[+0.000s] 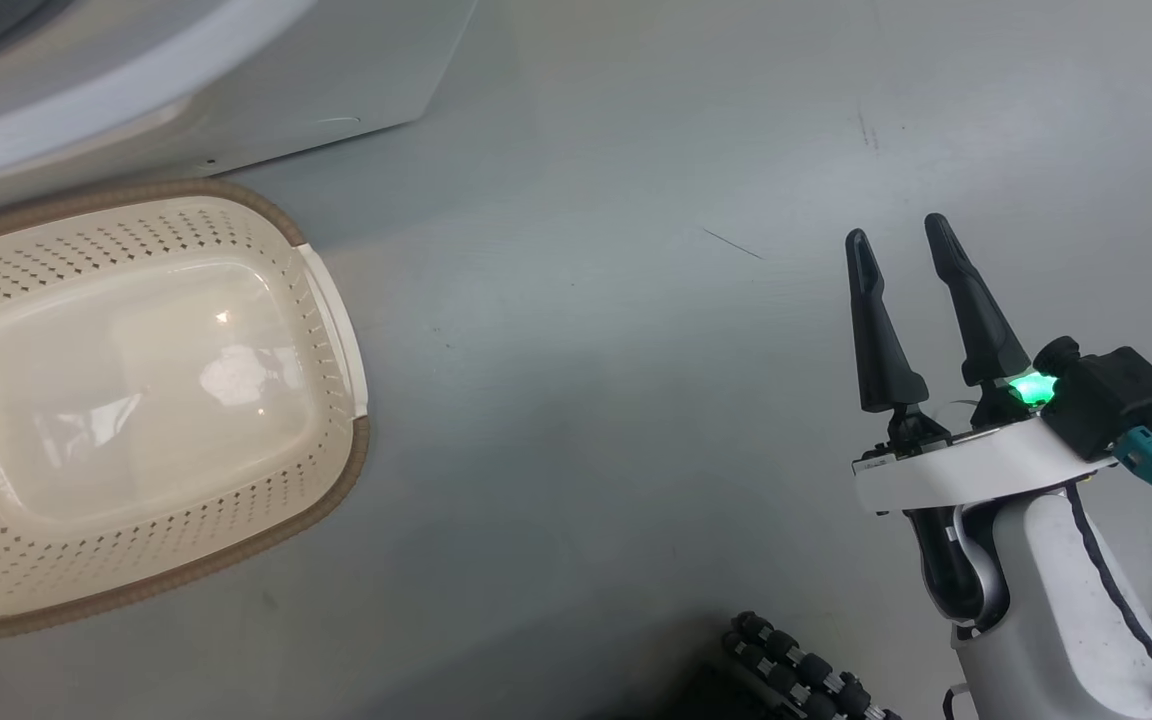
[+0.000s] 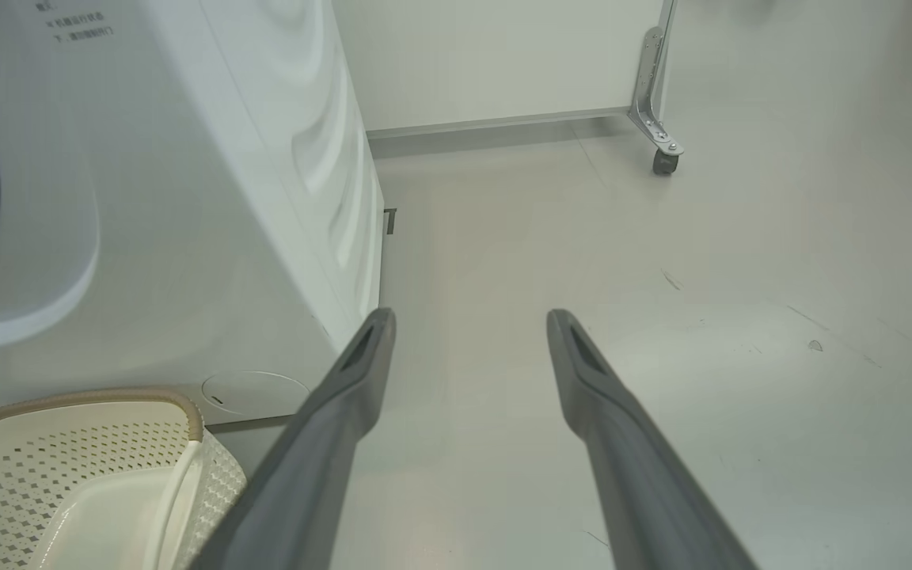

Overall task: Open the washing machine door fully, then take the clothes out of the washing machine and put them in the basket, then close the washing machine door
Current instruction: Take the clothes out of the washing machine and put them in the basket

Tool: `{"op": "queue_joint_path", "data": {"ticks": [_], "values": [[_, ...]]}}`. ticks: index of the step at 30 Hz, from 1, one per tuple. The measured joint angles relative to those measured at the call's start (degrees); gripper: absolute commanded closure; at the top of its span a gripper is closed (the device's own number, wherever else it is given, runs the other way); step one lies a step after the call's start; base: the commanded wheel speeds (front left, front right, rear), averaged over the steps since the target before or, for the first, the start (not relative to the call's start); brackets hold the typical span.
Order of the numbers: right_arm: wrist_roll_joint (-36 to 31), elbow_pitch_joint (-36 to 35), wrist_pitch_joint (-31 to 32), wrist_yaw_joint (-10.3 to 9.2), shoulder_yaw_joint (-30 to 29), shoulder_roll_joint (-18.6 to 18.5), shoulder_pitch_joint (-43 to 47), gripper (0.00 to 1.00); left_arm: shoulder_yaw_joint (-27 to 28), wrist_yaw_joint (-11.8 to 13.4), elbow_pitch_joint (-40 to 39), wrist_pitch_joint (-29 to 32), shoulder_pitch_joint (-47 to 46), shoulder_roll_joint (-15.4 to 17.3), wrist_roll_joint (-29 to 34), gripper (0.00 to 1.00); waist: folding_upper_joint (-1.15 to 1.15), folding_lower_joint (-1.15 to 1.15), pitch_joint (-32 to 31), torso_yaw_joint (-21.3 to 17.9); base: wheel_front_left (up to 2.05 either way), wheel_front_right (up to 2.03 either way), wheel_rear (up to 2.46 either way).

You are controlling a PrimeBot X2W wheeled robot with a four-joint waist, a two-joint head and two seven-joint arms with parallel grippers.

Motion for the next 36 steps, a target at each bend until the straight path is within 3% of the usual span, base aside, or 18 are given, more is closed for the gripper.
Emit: {"op": "queue_joint_path", "data": {"ticks": [3, 5, 6, 17, 22, 36], "values": [[1.0, -0.02, 0.0, 0.0, 0.37, 0.01, -0.24, 0.0, 0.18, -0.02, 1.1, 1.81, -0.81, 0.07, -0.43, 0.01, 0.0, 0.0, 0.11, -0.1, 0.0, 0.0, 0.0], [1.48, -0.02, 0.0, 0.01, 0.58, 0.01, -0.48, 0.0, 0.18, -0.13, 1.58, 2.53, -1.33, 0.3, -0.46, 0.7, 0.0, 0.0, 0.19, -0.17, 0.0, 0.0, 0.0], [1.72, -0.03, 0.0, 0.01, 0.65, 0.01, -0.66, 0.0, 0.2, -0.16, 1.77, 2.64, -1.43, 0.43, -0.48, 1.0, 0.0, 0.0, 0.21, -0.21, 0.0, 0.0, 0.0], [2.74, -0.2, -0.01, 0.08, 0.15, 0.04, -1.21, 0.0, 0.9, -0.13, 2.71, 2.8, -2.25, 0.55, -0.87, 1.0, 0.0, 0.0, 0.03, -0.3, 0.0, 0.0, 0.0], [2.33, -0.6, -0.01, -0.01, -1.87, 0.03, -1.21, 0.0, 0.85, -0.11, 2.41, 1.26, -3.26, -1.6, -1.72, 1.0, 0.0, 0.0, -0.04, 0.64, 0.0, 0.0, 0.0], [-1.93, -0.93, -0.01, 0.43, -3.68, 0.02, -1.3, 0.0, 2.02, 0.83, -1.77, -10.36, -3.06, -6.48, -3.49, 1.0, 0.0, 0.0, -1.26, 5.94, 0.0, 0.0, 0.0]]}}
